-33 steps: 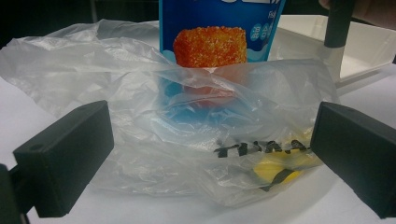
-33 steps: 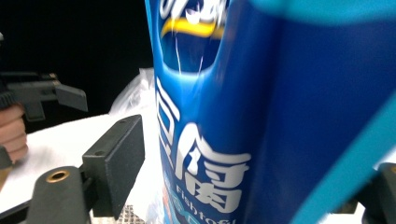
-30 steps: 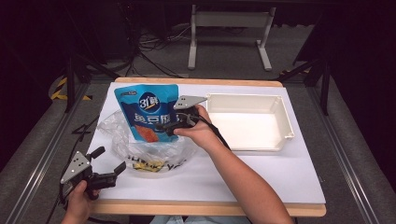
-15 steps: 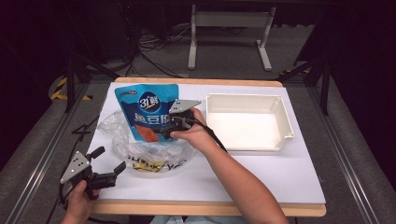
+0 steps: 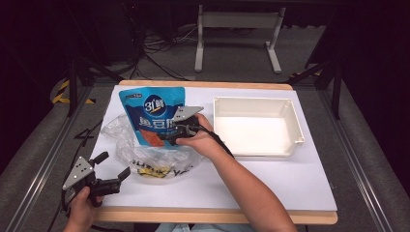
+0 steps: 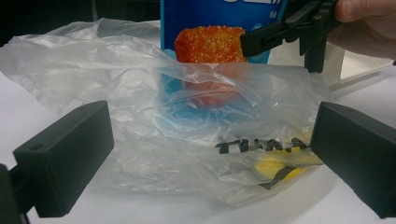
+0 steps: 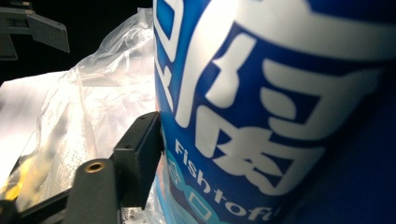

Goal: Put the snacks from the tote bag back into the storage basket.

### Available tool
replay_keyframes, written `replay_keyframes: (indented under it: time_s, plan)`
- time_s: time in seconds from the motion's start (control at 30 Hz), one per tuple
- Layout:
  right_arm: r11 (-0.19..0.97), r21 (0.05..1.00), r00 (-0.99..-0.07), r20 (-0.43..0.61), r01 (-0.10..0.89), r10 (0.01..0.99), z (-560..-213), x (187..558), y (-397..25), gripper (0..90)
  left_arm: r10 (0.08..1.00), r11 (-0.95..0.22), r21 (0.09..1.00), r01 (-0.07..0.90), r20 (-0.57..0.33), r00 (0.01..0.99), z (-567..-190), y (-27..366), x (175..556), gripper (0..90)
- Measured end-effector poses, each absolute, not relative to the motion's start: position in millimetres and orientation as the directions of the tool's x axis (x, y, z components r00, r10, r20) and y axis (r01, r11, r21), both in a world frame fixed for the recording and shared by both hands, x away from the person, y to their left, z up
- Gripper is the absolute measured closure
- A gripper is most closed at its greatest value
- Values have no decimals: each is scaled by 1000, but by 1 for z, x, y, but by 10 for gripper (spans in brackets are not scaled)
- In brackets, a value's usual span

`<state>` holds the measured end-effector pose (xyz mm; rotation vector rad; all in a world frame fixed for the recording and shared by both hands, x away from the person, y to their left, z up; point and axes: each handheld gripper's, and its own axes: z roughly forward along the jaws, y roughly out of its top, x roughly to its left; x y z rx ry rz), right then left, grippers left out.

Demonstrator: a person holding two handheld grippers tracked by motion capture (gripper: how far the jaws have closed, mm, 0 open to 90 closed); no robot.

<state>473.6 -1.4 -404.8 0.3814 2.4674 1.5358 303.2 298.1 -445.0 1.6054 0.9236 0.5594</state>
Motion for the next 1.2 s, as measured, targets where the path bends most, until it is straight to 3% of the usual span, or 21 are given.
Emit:
replay_keyframes:
  time_s: [0.17, 0.67, 1.0, 1.2]
  plan:
    - [441, 893, -946, -58, 93, 318, -404, 473, -2, 448, 807, -47, 962, 269, -122, 577, -445, 298, 303, 2]
    - [459, 883, -932, -85, 94, 353, -398, 468, 3, 541, 809, -44, 961, 274, -127, 574, -445, 300, 303, 1]
    - [429, 897, -932, -61, 106, 358, -381, 468, 2, 556, 809, -32, 962, 271, -134, 572, -445, 301, 303, 1]
    - [415, 907, -939, -81, 69, 334, -352, 465, -2, 554, 811, -36, 961, 274, -132, 570, -445, 301, 303, 2]
